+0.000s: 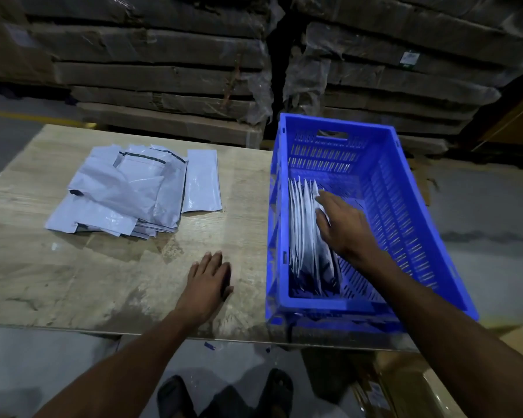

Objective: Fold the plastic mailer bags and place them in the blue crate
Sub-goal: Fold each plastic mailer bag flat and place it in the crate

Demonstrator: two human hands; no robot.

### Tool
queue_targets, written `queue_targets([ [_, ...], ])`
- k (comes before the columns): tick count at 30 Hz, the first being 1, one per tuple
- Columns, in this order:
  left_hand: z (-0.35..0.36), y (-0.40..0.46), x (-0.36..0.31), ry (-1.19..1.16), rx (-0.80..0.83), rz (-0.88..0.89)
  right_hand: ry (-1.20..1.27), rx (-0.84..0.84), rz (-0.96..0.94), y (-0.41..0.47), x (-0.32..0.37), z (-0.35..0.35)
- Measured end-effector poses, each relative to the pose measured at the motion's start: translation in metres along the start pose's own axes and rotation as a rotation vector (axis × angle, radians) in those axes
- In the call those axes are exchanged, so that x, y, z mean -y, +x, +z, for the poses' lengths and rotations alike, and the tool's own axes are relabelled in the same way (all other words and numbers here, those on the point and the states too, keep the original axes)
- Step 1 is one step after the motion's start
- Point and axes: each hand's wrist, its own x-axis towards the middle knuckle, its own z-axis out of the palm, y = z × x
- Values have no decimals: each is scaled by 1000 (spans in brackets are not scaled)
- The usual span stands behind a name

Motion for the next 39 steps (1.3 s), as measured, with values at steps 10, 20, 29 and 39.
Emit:
queue_targets([
  [10, -4, -39, 89, 74, -217, -104, 21, 70, -312, 101, 130, 41],
  [20, 0, -38, 119, 140, -270, -83, -118, 353, -361, 111, 158, 199],
  [29, 1, -36, 120, 128, -315, -107, -170, 272, -303, 141, 161, 253],
  [39, 3, -39, 121, 67, -345, -115, -120, 236, -283, 46, 192, 229],
])
